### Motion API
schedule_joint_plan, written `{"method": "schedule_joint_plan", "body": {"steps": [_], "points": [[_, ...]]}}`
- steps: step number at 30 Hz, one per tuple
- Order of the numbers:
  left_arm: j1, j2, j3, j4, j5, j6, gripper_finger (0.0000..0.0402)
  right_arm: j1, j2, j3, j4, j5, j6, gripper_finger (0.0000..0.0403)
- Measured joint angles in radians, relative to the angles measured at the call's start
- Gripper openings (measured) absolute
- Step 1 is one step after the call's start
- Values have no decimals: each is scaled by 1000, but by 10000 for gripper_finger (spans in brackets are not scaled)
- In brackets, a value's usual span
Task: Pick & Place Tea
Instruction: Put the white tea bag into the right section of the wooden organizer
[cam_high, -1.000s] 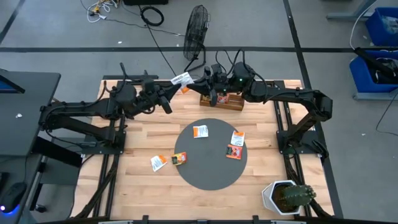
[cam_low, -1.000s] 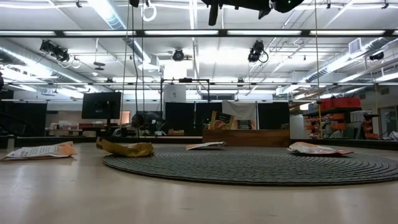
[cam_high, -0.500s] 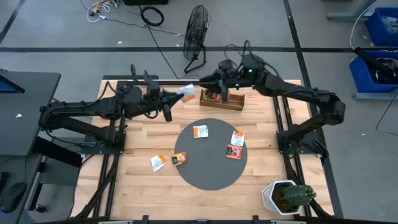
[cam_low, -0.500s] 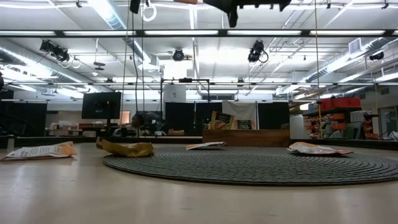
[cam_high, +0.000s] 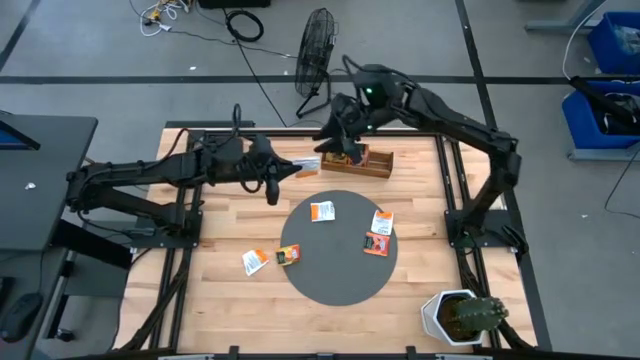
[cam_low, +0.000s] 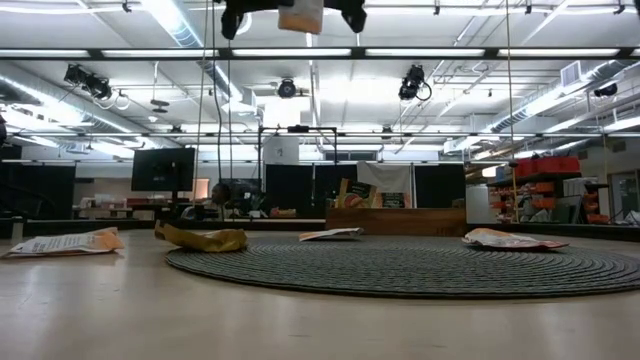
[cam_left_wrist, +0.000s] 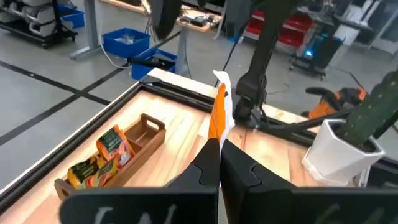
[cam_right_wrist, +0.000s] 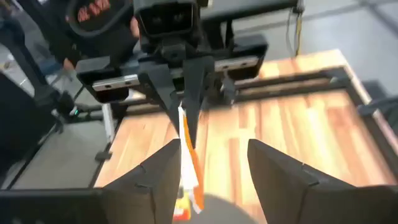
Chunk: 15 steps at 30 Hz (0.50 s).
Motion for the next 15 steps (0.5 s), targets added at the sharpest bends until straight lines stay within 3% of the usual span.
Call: {"method": "schedule_joint_plan", "body": {"steps": [6, 15], "points": [[0, 17, -2, -8, 2, 51, 2, 33, 87, 127, -144, -22, -9, 192], [-1, 17, -2, -8, 3, 61, 2, 67, 113, 109, -174, 8, -12, 192]]}}
